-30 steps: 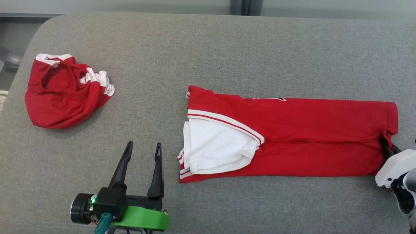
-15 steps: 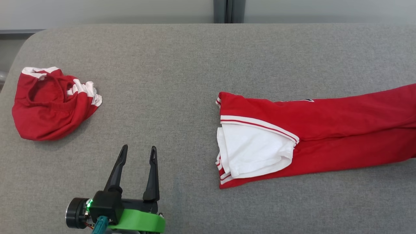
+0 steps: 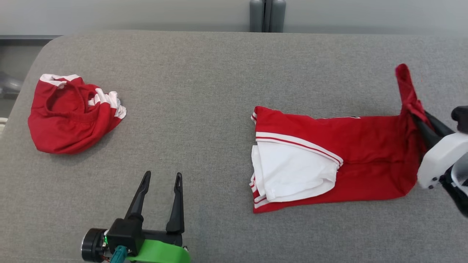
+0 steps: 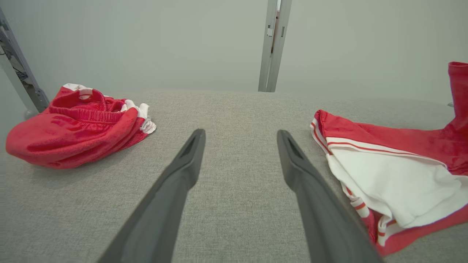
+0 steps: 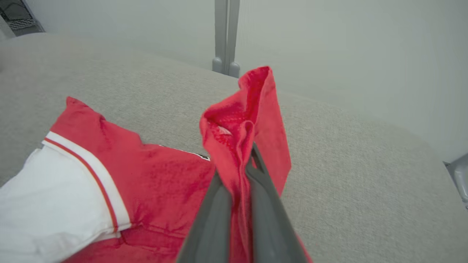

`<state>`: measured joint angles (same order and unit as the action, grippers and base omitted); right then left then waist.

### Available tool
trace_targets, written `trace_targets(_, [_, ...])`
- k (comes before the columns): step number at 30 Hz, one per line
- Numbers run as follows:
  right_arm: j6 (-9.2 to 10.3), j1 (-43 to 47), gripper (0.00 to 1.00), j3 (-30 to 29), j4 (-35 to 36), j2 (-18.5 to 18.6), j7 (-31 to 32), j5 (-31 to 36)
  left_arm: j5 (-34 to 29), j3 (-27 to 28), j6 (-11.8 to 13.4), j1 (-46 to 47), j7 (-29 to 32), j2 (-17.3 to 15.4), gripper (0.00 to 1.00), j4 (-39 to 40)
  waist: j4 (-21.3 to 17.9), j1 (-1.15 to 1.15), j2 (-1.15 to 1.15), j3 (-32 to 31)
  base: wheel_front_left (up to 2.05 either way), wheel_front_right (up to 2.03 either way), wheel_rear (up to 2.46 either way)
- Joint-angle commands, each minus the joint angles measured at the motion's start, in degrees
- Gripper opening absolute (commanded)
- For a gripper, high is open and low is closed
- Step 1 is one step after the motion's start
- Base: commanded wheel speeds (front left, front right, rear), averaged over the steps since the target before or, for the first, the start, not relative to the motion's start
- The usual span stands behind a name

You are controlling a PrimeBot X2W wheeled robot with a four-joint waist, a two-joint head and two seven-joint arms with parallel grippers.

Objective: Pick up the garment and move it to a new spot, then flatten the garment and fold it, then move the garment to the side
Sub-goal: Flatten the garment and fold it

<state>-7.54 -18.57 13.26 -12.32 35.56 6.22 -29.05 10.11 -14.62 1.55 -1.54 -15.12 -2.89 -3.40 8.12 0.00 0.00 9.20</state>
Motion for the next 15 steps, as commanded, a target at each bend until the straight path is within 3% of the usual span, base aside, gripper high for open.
trace_targets(1, [0.11, 1.65, 0.00, -0.70, 2.78, -1.68, 1.30, 0.96, 0.26, 0.15, -0.02, -0.54, -0.02, -0.02, 1.00, -0.12, 0.83, 0.00, 0.00, -0.02, 0.00, 0.00, 0.00])
trace_targets(8, [0.11, 7.44, 0.00, -1.97, 16.67, -11.86, 7.39, 7.18, 0.67, -0.19, -0.28, 0.20, -0.02, -0.02, 1.00, -0.74, 2.79, 0.00, 0.00, 0.50, 0.00, 0.00, 0.00])
trace_targets(15, [0.10, 7.62, 0.00, 1.16, 17.70, -19.15, 8.10, 9.04, 1.04, -0.90, -0.43, 1.64, -0.02, -0.02, 1.00, -1.08, 4.40, 0.00, 0.00, 1.61, 0.00, 0.00, 0.00])
